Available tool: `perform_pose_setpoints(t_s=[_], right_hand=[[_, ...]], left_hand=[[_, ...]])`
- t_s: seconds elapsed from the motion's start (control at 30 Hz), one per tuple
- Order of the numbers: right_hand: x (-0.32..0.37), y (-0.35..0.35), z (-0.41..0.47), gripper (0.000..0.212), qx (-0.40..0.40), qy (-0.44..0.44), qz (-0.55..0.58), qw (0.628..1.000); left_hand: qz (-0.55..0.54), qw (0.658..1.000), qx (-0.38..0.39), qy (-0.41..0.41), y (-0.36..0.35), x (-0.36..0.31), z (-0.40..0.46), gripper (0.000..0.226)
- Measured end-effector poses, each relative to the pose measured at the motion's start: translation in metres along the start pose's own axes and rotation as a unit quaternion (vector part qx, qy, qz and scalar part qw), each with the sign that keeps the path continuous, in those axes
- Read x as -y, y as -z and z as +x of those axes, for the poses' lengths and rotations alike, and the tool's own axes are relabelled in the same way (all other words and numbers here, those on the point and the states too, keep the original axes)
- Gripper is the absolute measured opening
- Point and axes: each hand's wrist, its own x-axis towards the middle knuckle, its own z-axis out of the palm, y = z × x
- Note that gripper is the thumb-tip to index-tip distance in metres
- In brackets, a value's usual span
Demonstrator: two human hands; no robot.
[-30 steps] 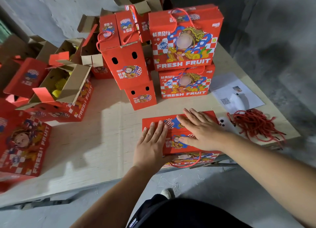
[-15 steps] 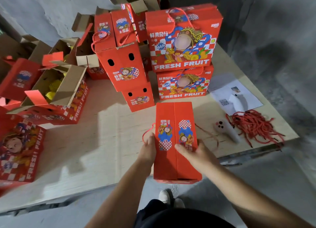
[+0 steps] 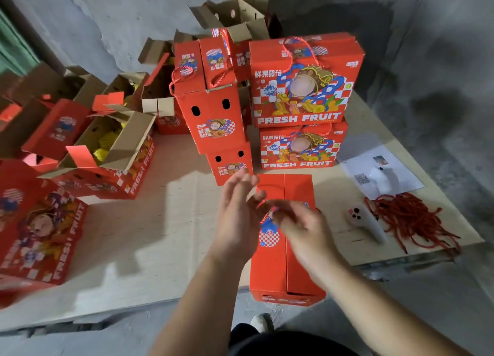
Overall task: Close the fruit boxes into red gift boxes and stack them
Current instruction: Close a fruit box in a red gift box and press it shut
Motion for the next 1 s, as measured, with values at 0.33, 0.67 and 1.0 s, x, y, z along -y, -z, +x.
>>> perform_pose_setpoints(t_s=[0.33,0.67,1.0], right_hand=[[-0.016,-0.010,-0.009,0.034,0.128,-0.052,-0.097,0.986],[0.008,-0.046,-0.007,0.022,0.113,-0.036,-0.055,0.991],[0.177,-0.017,0.059,0.039,0.028,0.003,0.103,0.994]], left_hand=[[0.213,0.917,-0.058,0.334,0.073,0.063,-0.025,0.067],[0.327,0.931,0.152,-0.056,-0.009,-0.032,-0.025,0.019],[0.380,0.915,-0.036,-0.128,0.085,-0.137,0.014,0.012]])
